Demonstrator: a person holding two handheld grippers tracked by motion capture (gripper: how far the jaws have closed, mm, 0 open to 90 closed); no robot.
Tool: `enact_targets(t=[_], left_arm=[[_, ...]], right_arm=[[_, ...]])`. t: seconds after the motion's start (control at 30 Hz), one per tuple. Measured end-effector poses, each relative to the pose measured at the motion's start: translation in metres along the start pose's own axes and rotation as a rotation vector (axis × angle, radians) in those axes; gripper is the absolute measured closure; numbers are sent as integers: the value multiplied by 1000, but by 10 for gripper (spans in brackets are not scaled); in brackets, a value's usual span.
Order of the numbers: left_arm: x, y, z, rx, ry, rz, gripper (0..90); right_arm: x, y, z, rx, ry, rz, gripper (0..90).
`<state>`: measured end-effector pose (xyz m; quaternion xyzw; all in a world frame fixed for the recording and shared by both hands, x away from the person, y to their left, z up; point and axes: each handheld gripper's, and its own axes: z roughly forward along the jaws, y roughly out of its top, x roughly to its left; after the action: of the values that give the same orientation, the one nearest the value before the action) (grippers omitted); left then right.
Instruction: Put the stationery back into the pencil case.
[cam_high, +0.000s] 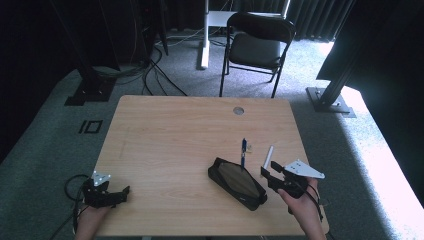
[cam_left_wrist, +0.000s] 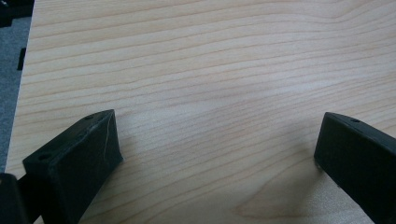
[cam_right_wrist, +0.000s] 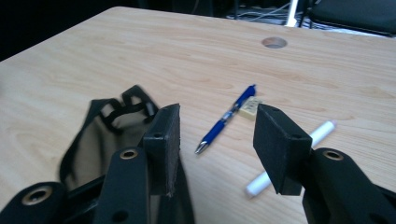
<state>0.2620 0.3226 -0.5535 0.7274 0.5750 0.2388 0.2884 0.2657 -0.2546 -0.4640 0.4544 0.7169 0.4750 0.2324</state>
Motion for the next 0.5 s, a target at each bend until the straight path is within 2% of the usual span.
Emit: enact_targets(t=[0.2,0.4,0.5], left_arm=[[0,0,0,0,0,0,5],[0,0,0,-2,0,-2,5],[0,0,0,0,0,-1,5]], right_arm=[[-13,1,14,18,-72,5,502],[-23,0,31,28,-111,49,496],[-28,-1,40,37,-137,34,515]])
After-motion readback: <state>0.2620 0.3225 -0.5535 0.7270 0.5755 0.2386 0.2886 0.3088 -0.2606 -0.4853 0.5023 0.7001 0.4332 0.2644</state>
